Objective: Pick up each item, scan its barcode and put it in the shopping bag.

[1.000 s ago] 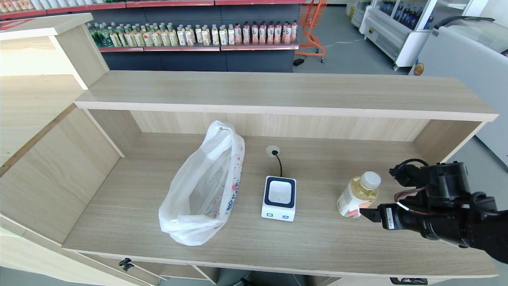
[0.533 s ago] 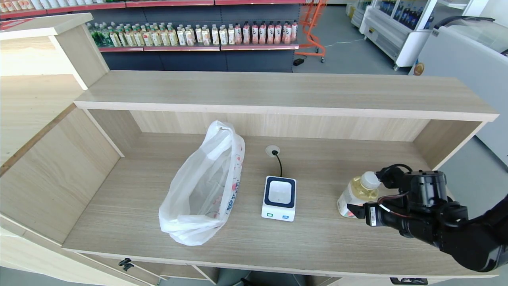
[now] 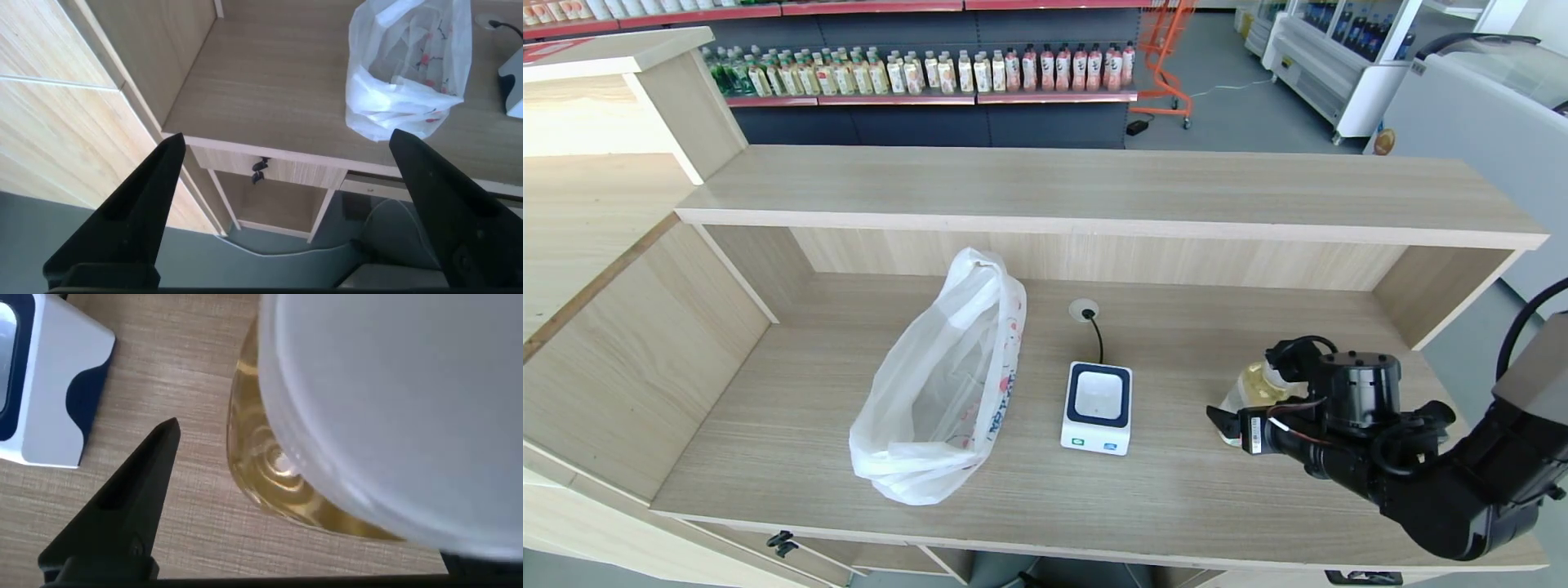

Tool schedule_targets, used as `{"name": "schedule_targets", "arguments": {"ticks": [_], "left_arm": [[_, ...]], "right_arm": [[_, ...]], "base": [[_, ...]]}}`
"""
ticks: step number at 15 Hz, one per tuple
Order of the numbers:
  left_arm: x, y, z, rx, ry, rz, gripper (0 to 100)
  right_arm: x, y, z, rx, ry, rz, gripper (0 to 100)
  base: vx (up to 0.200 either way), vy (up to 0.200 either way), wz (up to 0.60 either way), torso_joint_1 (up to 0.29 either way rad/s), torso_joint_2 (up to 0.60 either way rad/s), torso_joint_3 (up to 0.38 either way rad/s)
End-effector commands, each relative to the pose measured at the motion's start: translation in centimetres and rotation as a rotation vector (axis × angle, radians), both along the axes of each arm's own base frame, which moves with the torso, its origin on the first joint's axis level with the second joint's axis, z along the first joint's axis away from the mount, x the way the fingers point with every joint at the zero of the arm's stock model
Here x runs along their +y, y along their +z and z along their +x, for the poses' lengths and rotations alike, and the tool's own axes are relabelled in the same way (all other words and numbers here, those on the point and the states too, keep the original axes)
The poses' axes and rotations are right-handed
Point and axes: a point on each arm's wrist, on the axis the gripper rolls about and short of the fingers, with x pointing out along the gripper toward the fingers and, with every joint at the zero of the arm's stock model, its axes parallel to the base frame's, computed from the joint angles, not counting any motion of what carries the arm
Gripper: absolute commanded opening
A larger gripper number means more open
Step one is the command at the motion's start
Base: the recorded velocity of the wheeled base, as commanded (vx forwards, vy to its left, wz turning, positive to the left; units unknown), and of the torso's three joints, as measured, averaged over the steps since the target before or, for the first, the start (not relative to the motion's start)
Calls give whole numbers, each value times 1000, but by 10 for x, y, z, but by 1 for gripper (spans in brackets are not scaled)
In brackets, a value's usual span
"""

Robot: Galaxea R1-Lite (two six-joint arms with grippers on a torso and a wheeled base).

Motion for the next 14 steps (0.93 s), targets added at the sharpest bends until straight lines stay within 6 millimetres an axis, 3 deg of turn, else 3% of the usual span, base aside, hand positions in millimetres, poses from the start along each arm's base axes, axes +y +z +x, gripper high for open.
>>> {"name": "schedule_targets", "arguments": {"ticks": [1, 5, 11, 12, 14], "left_arm": [[0, 0, 0, -1, 0, -1, 100], [0, 0, 0, 0, 0, 1, 100], [0, 0, 0, -1, 0, -1, 100], [0, 0, 0, -1, 2, 0, 100], [0, 0, 0, -1, 2, 0, 100]], "right_arm": [[5, -10, 8, -6, 10, -3, 100], [9, -22, 21, -75, 19, -13, 100], [8, -19, 29, -133, 44, -69, 100], [9, -17, 29, -145, 46, -68, 0], [9, -17, 29, -150, 46, -72, 0]], "base": [[0, 0, 0, 0, 0, 0], [0, 0, 0, 0, 0, 0], [0, 0, 0, 0, 0, 0], [0, 0, 0, 0, 0, 0], [0, 0, 0, 0, 0, 0]]}}
